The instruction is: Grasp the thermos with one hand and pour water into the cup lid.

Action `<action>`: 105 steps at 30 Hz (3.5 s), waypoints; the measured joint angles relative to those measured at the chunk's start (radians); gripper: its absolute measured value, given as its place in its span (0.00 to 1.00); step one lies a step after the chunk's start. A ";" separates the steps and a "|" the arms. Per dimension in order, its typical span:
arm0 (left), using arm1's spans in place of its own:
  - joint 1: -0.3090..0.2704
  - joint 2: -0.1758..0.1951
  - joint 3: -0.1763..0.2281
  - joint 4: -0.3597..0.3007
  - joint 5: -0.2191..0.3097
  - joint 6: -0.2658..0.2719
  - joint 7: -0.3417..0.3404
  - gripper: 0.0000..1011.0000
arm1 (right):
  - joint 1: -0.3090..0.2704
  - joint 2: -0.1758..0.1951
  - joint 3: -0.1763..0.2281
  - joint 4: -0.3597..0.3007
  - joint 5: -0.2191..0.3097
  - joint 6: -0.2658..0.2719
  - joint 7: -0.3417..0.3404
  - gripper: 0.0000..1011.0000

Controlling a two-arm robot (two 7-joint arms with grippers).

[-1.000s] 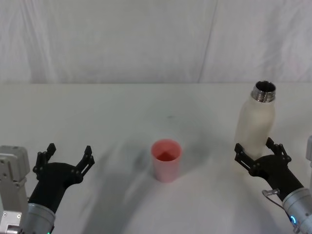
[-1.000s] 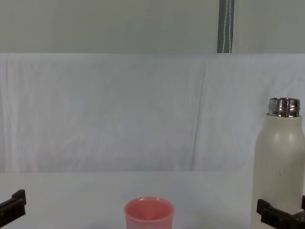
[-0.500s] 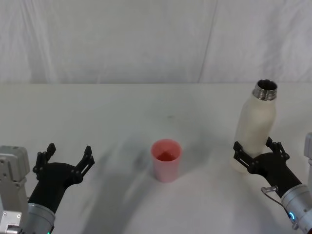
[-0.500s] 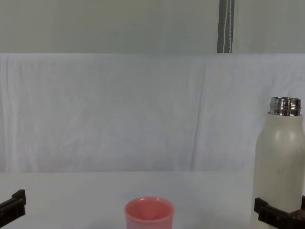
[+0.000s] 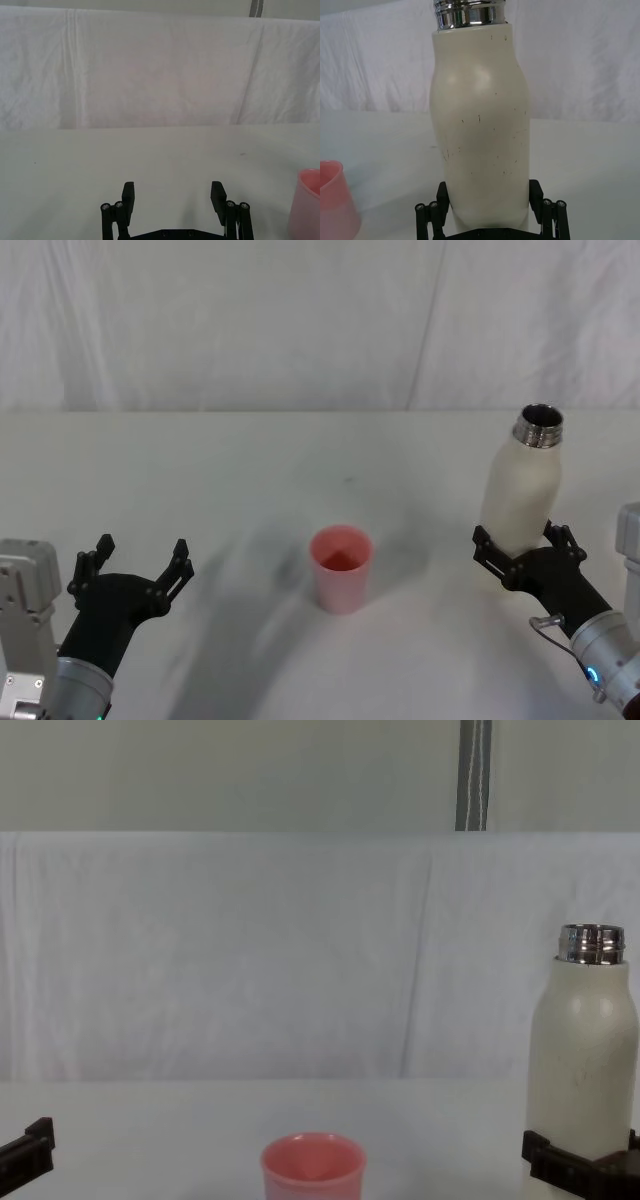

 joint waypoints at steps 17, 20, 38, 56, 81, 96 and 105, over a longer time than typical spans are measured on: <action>0.000 0.000 0.000 0.000 0.000 0.000 0.000 0.99 | 0.000 -0.001 0.000 0.000 -0.001 0.001 -0.001 0.99; 0.000 0.000 0.000 0.000 0.000 0.000 0.000 0.99 | 0.000 -0.001 0.000 0.000 -0.001 0.001 -0.001 0.96; 0.000 0.000 0.000 0.000 0.000 0.000 0.000 0.99 | -0.001 -0.001 0.001 -0.001 -0.001 0.001 -0.002 0.94; 0.000 0.000 0.000 0.000 0.000 0.000 0.000 0.99 | -0.001 -0.001 0.001 -0.001 -0.001 0.001 -0.002 0.94; 0.000 0.000 0.000 0.000 0.000 0.000 0.000 0.99 | -0.011 0.046 -0.018 -0.077 -0.055 -0.003 0.005 0.94; 0.000 0.000 0.000 0.000 0.000 0.000 0.000 0.99 | -0.026 0.077 -0.010 -0.120 -0.166 -0.003 -0.039 0.94; 0.000 0.000 0.000 0.000 0.000 0.000 0.000 0.99 | -0.017 0.084 -0.019 -0.129 -0.252 0.012 -0.053 0.94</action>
